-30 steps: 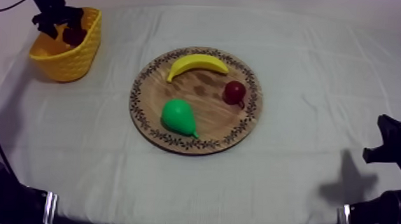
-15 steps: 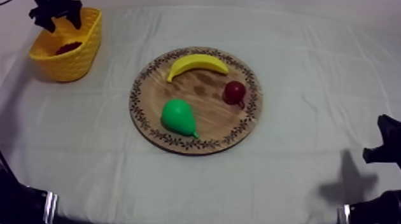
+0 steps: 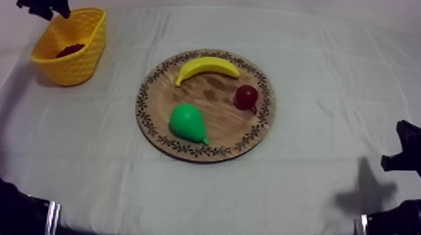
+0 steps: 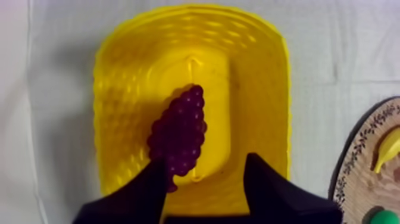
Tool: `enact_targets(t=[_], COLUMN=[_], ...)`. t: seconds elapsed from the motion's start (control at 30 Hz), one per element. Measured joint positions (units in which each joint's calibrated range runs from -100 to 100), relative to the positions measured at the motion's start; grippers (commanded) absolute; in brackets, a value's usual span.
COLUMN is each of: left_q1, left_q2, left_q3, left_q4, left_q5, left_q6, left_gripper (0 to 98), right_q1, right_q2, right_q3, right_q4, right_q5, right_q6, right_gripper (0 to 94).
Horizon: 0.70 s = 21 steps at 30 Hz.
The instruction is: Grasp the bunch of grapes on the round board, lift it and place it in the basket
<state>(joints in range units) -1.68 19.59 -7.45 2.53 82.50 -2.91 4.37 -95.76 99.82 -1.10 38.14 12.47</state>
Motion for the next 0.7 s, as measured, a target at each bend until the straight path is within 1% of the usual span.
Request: enact_targets(t=[0.37,0.57,0.7], left_q1=[0.3,0.5,0.8], left_q2=[-16.2,-26.2,-34.3], left_q3=[17.0,27.4,35.8], left_q4=[0.13,0.14,0.19], left_q5=[-12.0,-17.2,-21.3], left_q6=[-2.9,-4.0,-4.5], left_gripper=[23.1,5.1,1.2], right_q1=[0.0,0.0,0.0], right_q2=[0.0,0.0,0.0], right_q3=[0.0,0.0,0.0], right_q4=[0.0,0.0,0.0], right_q5=[0.0,0.0,0.0], right_q6=[0.0,0.0,0.0], right_gripper=[0.3,0.3,0.3])
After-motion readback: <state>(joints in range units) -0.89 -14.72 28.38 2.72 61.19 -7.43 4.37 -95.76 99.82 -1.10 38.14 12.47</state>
